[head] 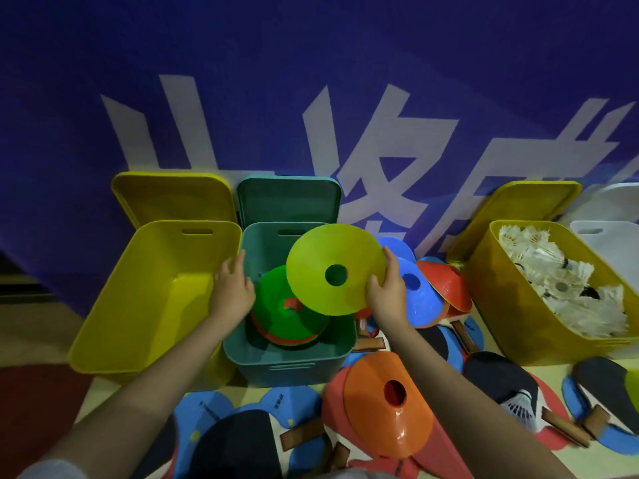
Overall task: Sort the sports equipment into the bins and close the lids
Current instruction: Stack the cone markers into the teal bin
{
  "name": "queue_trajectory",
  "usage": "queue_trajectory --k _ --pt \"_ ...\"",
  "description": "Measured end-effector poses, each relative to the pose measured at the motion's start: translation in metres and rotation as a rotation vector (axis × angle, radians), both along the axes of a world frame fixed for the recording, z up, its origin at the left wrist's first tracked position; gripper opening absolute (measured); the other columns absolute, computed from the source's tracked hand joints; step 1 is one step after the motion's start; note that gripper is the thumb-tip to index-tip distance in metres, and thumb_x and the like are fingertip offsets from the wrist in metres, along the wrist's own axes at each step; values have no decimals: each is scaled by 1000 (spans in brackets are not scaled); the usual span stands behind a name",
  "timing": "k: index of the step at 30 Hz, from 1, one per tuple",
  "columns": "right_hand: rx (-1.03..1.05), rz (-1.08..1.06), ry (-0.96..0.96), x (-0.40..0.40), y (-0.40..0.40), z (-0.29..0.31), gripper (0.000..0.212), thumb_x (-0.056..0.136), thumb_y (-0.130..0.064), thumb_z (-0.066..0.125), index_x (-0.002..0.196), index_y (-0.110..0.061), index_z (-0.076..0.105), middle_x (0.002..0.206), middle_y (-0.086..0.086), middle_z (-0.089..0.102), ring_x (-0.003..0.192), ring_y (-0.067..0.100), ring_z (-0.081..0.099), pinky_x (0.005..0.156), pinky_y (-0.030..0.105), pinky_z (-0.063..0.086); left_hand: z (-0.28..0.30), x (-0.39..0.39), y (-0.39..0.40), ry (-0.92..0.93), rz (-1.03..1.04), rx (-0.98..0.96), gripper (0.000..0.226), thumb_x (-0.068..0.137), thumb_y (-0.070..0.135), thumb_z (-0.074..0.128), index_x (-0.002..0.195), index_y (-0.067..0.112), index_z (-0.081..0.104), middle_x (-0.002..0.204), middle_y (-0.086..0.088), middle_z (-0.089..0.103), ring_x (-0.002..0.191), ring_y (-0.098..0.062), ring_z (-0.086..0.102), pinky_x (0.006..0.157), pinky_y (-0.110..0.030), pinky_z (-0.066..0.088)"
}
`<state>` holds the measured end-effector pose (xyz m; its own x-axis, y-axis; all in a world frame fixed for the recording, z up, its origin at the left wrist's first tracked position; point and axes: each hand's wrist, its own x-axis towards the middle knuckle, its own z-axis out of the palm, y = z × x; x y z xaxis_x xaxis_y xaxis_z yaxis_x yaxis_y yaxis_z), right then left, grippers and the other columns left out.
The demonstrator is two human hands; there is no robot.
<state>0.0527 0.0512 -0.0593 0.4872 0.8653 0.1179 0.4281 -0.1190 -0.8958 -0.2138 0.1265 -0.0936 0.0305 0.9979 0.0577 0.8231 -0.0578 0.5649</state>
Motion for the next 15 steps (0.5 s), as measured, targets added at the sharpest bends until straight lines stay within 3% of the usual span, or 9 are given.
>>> queue_trajectory --k 2,4,5,7,11,13,15 --pt "-13 86 -129 -18 17 -1 66 85 -5 43 148 -15 28 127 12 57 101 30 58 76 28 42 -6 -4 -7 -87 23 -76 61 99 12 43 152 16 16 121 -20 53 96 -32 57 76 -39 48" --pt "-84 188 -211 -38 36 -7 69 87 3 43 150 -16 24 121 13 61 98 32 60 76 30 43 -10 -8 -8 -133 18 -75 59 99 10 40 153 18 15 86 -12 56 63 -21 51 51 -31 36" --pt "-137 227 -238 -47 45 -11 72 87 4 43 152 -16 20 117 15 62 95 33 62 75 33 46 -11 -7 -7 -147 22 -68 59 100 10 40 152 18 16 82 -10 54 59 -19 47 48 -30 32" --pt "-265 251 -253 -61 62 -25 77 86 4 44 153 -16 13 117 17 61 96 35 62 79 39 49 -12 -7 -6 -174 47 -67 57 100 12 39 152 20 18 87 -12 57 60 -20 49 51 -32 34" --pt "-387 195 -239 -73 81 -63 73 89 -4 50 152 -10 15 131 20 55 114 37 56 93 37 43 -12 -7 -7 -202 65 -66 57 99 13 40 152 23 20 88 -14 58 66 -24 52 52 -32 32" --pt "-432 163 -175 -78 83 -77 63 92 -4 51 149 -9 25 131 19 55 116 35 55 89 32 42 -15 -10 -5 -196 69 -63 57 99 14 40 152 25 20 99 -16 60 75 -28 56 59 -32 35" --pt "-496 154 -134 -77 84 -87 47 94 -7 51 140 -8 39 127 16 56 114 32 55 83 26 40 -16 -10 -4 -195 70 -68 57 99 15 39 151 27 19 98 -17 59 72 -26 53 59 -33 34"
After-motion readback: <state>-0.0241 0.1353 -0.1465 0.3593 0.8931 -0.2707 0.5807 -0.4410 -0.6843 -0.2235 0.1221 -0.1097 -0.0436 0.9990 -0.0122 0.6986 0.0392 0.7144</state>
